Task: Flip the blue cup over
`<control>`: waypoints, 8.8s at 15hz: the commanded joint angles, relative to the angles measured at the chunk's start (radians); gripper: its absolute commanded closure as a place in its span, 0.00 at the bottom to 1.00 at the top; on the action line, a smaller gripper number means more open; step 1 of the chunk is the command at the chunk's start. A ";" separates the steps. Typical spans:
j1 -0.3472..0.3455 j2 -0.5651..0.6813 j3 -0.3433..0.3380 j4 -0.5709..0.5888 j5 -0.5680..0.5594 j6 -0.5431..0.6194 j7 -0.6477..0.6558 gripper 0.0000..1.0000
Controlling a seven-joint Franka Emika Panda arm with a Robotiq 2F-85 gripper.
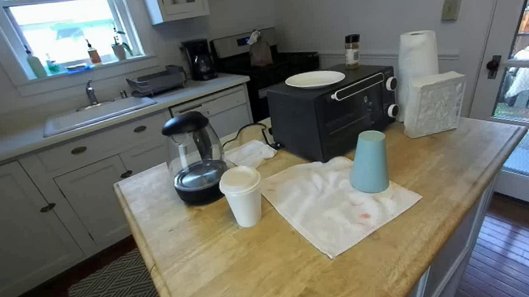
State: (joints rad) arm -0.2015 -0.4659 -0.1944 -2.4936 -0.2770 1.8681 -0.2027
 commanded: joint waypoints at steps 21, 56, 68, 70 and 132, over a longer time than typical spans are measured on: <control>0.066 0.150 0.161 -0.002 0.203 0.242 0.537 0.00; 0.118 0.565 0.165 0.213 0.483 0.581 0.535 0.00; 0.110 0.694 0.166 0.338 0.550 0.503 0.525 0.00; 0.110 0.711 0.165 0.354 0.563 0.488 0.528 0.00; 0.220 0.674 0.139 0.224 -0.309 0.701 1.618 0.00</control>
State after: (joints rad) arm 0.0773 0.2256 -0.0601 -2.2594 -0.7067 2.5226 1.5875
